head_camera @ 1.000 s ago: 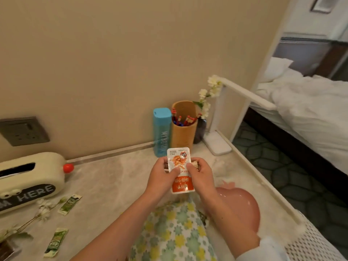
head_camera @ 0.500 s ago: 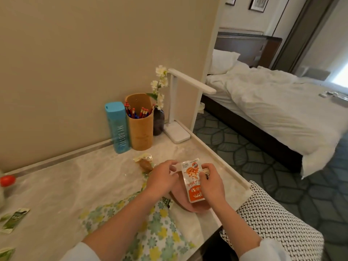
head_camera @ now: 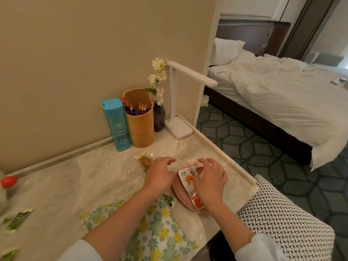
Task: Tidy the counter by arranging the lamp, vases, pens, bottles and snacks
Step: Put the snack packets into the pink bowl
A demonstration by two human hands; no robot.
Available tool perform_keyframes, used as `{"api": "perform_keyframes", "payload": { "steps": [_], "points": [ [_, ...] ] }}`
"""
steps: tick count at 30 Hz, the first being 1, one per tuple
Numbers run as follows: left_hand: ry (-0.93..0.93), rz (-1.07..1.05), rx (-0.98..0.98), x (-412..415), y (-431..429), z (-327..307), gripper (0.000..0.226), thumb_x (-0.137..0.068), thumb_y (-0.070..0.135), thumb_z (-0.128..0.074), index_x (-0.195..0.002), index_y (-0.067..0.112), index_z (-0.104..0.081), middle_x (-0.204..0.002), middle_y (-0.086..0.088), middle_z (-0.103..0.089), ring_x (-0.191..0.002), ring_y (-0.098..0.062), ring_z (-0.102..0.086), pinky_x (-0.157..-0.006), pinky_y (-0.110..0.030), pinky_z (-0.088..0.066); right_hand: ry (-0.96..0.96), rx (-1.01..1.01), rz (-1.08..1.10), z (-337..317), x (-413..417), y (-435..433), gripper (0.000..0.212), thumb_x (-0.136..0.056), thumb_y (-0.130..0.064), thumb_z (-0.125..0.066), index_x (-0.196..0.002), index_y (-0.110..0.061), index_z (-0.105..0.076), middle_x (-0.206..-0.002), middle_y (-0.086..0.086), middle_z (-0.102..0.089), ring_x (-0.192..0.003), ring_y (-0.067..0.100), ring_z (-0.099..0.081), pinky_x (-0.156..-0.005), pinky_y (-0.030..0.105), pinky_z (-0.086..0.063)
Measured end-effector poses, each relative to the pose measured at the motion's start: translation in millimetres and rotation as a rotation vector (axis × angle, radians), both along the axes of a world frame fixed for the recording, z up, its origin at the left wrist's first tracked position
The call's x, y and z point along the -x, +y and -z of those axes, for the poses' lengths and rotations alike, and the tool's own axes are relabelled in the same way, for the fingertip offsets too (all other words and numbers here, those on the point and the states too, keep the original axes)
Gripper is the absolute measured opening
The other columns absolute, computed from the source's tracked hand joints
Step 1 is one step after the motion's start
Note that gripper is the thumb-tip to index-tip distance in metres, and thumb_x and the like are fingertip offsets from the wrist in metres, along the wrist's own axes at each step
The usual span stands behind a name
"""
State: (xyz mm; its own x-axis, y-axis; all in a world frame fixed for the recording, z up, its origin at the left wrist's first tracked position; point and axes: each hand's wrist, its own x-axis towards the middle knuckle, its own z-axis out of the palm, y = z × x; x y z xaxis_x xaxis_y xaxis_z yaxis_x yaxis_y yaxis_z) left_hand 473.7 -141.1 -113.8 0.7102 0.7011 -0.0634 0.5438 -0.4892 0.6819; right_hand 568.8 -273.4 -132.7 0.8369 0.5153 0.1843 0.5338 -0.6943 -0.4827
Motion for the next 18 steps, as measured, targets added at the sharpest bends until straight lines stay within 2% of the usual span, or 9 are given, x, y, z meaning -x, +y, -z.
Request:
{"api": "perform_keyframes", "payload": {
  "steps": [3,6,8,10,14,16,18],
  "points": [
    [0.006,-0.042,-0.045,7.3,14.1,-2.5,0.047,-0.083,0.012,-0.061,-0.125,0.033,-0.056,-0.124,0.005,-0.052,-0.121,-0.016,-0.044,-0.098,-0.031,-0.043,-0.051,-0.075,-0.073,-8.8,6.9,17.0,0.042,-0.084,-0.021,-0.058,-0.123,-0.034,-0.055,-0.133,-0.008,-0.046,-0.13,0.014,-0.034,-0.116,0.038,-0.016],
    [0.027,-0.13,-0.1,17.3,31.1,-4.1,0.05,-0.083,0.011,-0.061,-0.127,0.034,-0.054,-0.131,0.005,-0.047,-0.125,-0.017,-0.038,-0.1,-0.029,-0.039,0.013,-0.108,-0.209,-20.4,13.5,39.7,0.035,-0.083,-0.023,-0.058,-0.116,-0.034,-0.061,-0.123,-0.013,-0.055,-0.124,0.013,-0.041,-0.109,0.033,-0.019],
    [0.037,-0.139,-0.108,23.9,43.2,-2.9,0.052,-0.085,0.008,-0.059,-0.129,0.035,-0.053,-0.139,0.006,-0.042,-0.13,-0.017,-0.033,-0.104,-0.03,-0.036,0.085,-0.016,-0.328,-23.8,18.2,55.2,0.032,-0.085,-0.029,-0.059,-0.116,-0.035,-0.063,-0.119,-0.015,-0.061,-0.12,0.011,-0.046,-0.103,0.031,-0.02],
    [0.081,-0.084,-0.094,27.9,52.6,-1.4,0.059,-0.085,0.0,-0.053,-0.134,0.034,-0.05,-0.152,0.003,-0.031,-0.14,-0.02,-0.023,-0.113,-0.034,-0.028,0.136,0.119,-0.409,-22.9,22.6,67.4,0.036,-0.086,-0.032,-0.058,-0.121,-0.035,-0.061,-0.121,-0.014,-0.063,-0.121,0.012,-0.048,-0.104,0.035,-0.022],
    [0.225,0.068,-0.055,30.3,63.9,3.5,0.073,-0.086,-0.006,-0.046,-0.146,0.035,-0.035,-0.162,0.003,-0.004,-0.149,-0.024,-0.001,-0.121,-0.041,-0.014,0.142,0.23,-0.422,-16.9,25.9,87.3,0.047,-0.091,-0.042,-0.052,-0.136,-0.031,-0.05,-0.127,-0.006,-0.063,-0.124,0.019,-0.05,-0.105,0.043,-0.028],
    [0.26,0.119,-0.042,30.2,68.1,9.6,0.071,-0.087,-0.001,-0.047,-0.147,0.035,-0.033,-0.162,0.0,-0.007,-0.148,-0.025,-0.007,-0.12,-0.04,-0.017,0.182,0.263,-0.408,-13.7,26.7,95.1,0.051,-0.094,-0.045,-0.047,-0.141,-0.026,-0.044,-0.131,0.0,-0.061,-0.125,0.024,-0.051,-0.107,0.045,-0.028],
    [0.263,0.114,-0.061,29.9,69.6,14.3,0.061,-0.09,0.006,-0.049,-0.142,0.036,-0.039,-0.158,-0.001,-0.021,-0.142,-0.026,-0.022,-0.116,-0.037,-0.027,0.213,0.279,-0.407,-10.9,28.5,101.0,0.049,-0.095,-0.041,-0.044,-0.142,-0.026,-0.041,-0.133,0.003,-0.06,-0.125,0.027,-0.051,-0.106,0.045,-0.027]
  ]
}}
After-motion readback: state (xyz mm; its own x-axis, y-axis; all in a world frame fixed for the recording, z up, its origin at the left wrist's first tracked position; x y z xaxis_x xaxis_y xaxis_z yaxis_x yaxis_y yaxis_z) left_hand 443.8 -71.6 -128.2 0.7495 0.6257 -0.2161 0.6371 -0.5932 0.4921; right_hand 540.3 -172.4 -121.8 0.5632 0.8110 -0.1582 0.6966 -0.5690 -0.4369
